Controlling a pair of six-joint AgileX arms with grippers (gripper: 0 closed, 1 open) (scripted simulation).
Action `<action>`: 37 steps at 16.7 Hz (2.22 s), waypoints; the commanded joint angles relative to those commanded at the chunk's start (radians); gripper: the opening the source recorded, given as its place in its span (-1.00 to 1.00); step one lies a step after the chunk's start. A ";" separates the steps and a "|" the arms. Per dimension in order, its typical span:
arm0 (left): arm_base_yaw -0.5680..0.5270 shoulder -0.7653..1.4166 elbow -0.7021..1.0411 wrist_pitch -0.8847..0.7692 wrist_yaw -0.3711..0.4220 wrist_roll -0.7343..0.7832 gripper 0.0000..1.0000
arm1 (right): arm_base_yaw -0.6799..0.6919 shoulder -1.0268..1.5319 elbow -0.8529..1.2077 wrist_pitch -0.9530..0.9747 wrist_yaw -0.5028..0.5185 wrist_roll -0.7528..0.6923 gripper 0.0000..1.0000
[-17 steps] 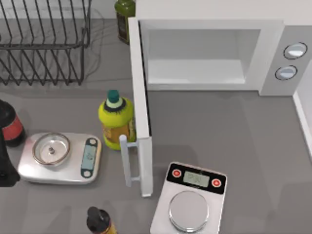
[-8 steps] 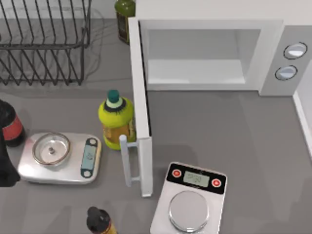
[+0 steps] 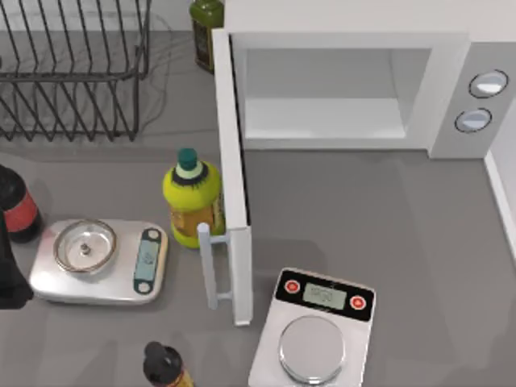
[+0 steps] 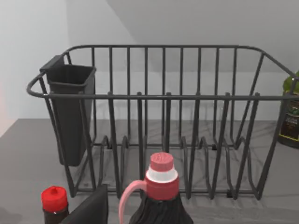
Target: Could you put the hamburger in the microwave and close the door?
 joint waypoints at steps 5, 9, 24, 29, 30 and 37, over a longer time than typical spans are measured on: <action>0.000 0.000 0.000 0.000 0.000 0.000 1.00 | 0.000 0.000 0.000 0.000 0.000 0.000 0.40; 0.000 0.000 0.000 0.000 0.000 0.000 1.00 | 0.000 0.000 0.000 0.000 0.000 0.000 -0.21; 0.000 0.000 0.000 0.000 0.000 0.000 1.00 | -0.003 -0.074 0.040 -0.087 -0.015 -0.001 -1.00; 0.000 0.000 0.000 0.000 0.000 0.000 1.00 | -0.010 -0.131 0.152 -0.259 -0.015 -0.004 -1.00; 0.000 0.000 0.000 0.000 0.000 0.000 1.00 | -0.010 -0.150 0.184 -0.322 -0.015 -0.006 -1.00; 0.000 0.000 0.000 0.000 0.000 0.000 1.00 | -0.007 -0.245 0.317 -0.536 -0.014 -0.008 -1.00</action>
